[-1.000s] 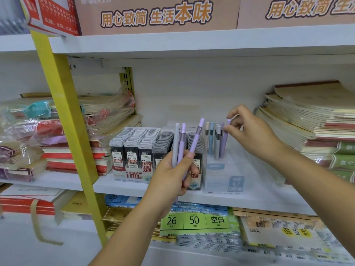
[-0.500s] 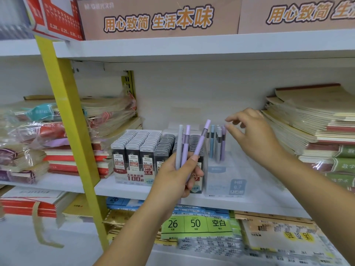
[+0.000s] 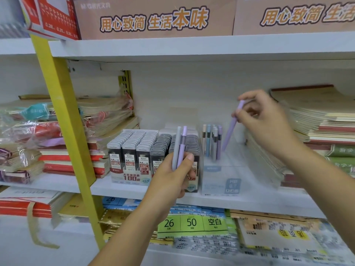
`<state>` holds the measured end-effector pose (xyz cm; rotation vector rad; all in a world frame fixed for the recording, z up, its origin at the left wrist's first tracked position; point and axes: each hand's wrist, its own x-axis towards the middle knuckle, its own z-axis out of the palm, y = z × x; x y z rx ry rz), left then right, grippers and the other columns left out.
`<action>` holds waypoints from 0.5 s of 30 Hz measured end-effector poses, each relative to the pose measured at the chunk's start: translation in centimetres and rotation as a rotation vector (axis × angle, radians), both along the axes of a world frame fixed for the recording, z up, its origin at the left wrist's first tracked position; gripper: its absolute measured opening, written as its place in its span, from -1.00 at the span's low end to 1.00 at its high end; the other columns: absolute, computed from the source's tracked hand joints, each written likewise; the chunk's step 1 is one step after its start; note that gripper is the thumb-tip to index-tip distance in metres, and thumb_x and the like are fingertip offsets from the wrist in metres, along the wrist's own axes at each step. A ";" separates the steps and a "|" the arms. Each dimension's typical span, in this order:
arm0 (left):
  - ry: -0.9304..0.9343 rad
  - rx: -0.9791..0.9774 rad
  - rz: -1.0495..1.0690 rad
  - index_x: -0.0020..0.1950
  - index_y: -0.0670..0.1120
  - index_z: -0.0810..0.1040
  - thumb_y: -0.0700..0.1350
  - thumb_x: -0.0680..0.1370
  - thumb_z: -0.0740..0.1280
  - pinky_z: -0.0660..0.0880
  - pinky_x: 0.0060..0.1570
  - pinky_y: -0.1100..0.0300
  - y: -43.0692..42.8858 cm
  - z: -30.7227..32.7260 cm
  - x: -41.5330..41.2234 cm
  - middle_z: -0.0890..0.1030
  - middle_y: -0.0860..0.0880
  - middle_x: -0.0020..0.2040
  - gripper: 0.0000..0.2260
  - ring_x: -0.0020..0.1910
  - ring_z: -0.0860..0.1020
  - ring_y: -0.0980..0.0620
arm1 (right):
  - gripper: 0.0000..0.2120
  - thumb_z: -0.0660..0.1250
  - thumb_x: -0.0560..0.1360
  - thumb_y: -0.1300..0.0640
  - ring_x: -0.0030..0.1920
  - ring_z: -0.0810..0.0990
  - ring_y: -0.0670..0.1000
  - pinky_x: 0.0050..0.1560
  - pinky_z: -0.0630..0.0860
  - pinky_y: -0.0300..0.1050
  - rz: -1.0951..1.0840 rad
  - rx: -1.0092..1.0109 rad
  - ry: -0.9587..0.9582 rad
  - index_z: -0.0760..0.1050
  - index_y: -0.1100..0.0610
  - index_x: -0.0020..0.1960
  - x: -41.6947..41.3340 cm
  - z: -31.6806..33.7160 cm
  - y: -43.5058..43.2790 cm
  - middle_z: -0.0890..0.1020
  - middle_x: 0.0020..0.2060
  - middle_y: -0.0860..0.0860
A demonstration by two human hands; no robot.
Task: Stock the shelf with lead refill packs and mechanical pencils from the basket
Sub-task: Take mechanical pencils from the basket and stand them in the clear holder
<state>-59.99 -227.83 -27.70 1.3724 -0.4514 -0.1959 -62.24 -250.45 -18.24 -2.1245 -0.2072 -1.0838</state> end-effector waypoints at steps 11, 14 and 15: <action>-0.045 -0.010 -0.023 0.12 -0.05 0.51 -0.03 0.67 0.25 0.31 -0.52 0.30 0.2 -0.5 0.0 0.54 0.06 -0.33 -0.87 -0.47 0.35 0.12 | -0.82 0.32 0.56 0.11 -0.18 0.49 -0.36 -0.28 0.34 -0.49 -0.093 -0.321 0.192 0.37 -0.09 0.07 1.5 -3.1 0.0 0.59 -0.22 -0.18; -0.068 -0.004 -0.027 0.12 -0.04 0.52 -0.01 0.67 0.25 0.37 -0.50 0.29 0.2 -0.5 0.1 0.55 0.04 -0.32 -0.87 -0.46 0.39 0.11 | -0.80 0.32 0.56 0.09 -0.20 0.49 -0.35 -0.32 0.32 -0.46 -0.112 -0.343 0.211 0.36 -0.10 0.09 1.7 -2.9 0.1 0.60 -0.20 -0.17; -0.075 -0.004 -0.028 0.12 -0.03 0.52 -0.01 0.67 0.25 0.40 -0.50 0.27 0.2 -0.4 0.1 0.55 0.04 -0.32 -0.86 -0.47 0.41 0.11 | -0.79 0.33 0.55 0.09 -0.20 0.50 -0.32 -0.33 0.32 -0.44 -0.114 -0.339 0.216 0.34 -0.11 0.09 1.7 -2.9 0.2 0.61 -0.21 -0.16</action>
